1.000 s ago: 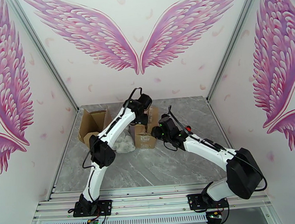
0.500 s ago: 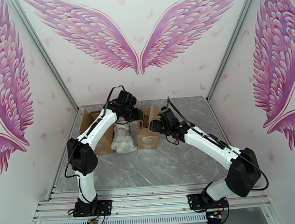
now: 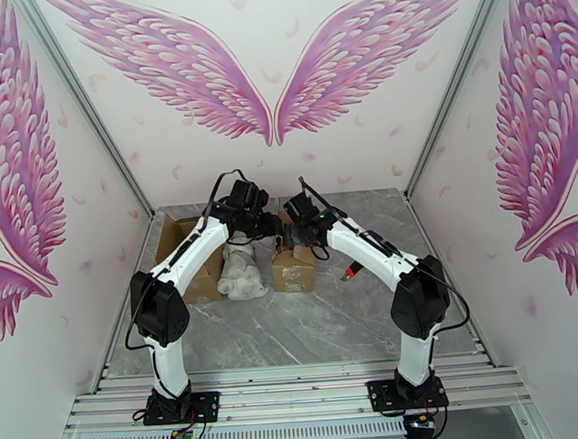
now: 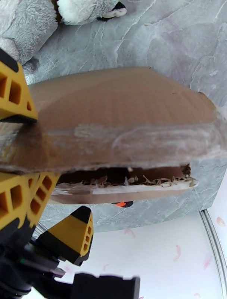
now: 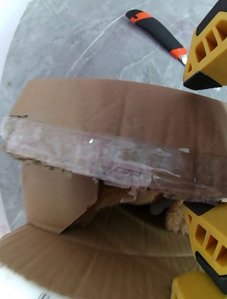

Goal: Unpack the express box

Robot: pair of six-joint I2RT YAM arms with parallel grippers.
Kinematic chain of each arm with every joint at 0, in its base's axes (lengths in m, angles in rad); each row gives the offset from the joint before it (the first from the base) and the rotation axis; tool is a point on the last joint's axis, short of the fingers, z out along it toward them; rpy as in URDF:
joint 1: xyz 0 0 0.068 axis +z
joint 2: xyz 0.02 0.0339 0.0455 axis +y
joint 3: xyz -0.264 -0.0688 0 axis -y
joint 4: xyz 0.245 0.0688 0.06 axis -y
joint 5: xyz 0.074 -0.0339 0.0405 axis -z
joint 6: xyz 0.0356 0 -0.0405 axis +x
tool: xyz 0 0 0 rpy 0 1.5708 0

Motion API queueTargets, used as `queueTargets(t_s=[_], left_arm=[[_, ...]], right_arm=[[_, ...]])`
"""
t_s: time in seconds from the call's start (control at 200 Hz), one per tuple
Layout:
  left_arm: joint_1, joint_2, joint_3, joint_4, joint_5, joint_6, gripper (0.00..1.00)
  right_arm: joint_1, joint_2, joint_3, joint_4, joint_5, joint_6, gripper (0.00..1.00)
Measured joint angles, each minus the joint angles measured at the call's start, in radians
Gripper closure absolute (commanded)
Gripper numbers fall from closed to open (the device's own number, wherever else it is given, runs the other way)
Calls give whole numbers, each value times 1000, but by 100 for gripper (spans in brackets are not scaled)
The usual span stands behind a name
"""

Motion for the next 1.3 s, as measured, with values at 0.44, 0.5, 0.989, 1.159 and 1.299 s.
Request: queueTargets(t_s=[0.44,0.5,0.989,1.159,1.299], left_arm=[[2,-14,-1,-27,-61,46,66],[3,-15,-1,-35,-66,51,66],[9,-50,0,-124,-154,124,84],[10,-52,13,-158,-174,145,99],[10,-52,25,-181,-170,144,100]], right_arm=[[10,-34,100,-136,152,-90,51],[1,-72,78,-139,157,-98,61],[-95,-246,-166,-115,112,-102,76],[-97,-246,-158,-114,105,-111,76],[-97,-245,-82,-145,85,-120,76]])
